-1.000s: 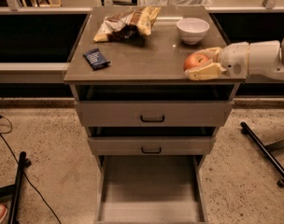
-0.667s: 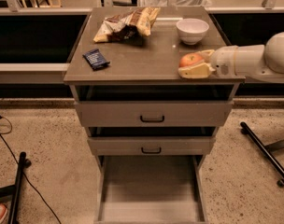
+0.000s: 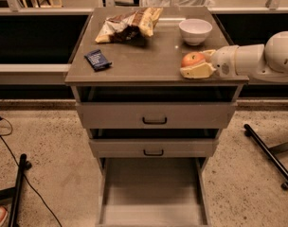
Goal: Pick apple from bottom drawer and place on counter
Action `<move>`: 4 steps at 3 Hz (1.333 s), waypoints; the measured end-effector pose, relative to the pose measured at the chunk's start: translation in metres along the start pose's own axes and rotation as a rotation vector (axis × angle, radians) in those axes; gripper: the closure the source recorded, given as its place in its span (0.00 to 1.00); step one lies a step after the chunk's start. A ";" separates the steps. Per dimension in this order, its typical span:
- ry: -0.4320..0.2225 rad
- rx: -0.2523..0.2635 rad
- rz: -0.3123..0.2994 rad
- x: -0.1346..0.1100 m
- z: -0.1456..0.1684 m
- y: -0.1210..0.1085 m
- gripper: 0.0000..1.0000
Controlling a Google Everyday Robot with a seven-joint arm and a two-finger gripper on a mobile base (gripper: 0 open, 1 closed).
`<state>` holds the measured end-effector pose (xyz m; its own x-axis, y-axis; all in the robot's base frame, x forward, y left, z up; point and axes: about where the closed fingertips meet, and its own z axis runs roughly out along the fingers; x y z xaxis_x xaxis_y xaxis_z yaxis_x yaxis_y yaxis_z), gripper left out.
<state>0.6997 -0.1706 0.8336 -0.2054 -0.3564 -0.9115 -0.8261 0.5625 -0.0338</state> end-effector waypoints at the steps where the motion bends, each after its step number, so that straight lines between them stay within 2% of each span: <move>1: 0.000 0.000 0.000 -0.003 -0.001 0.000 1.00; 2: -0.057 -0.014 -0.036 -0.013 -0.001 -0.016 1.00; 3: -0.184 0.003 -0.094 -0.031 -0.013 -0.047 1.00; 4: -0.194 0.016 -0.105 -0.038 -0.016 -0.052 0.73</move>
Offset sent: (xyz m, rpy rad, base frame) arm 0.0698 -0.0351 0.0552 0.1487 -0.2657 0.1318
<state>0.7420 -0.1987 0.8766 -0.0125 -0.2646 -0.9643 -0.8287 0.5424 -0.1381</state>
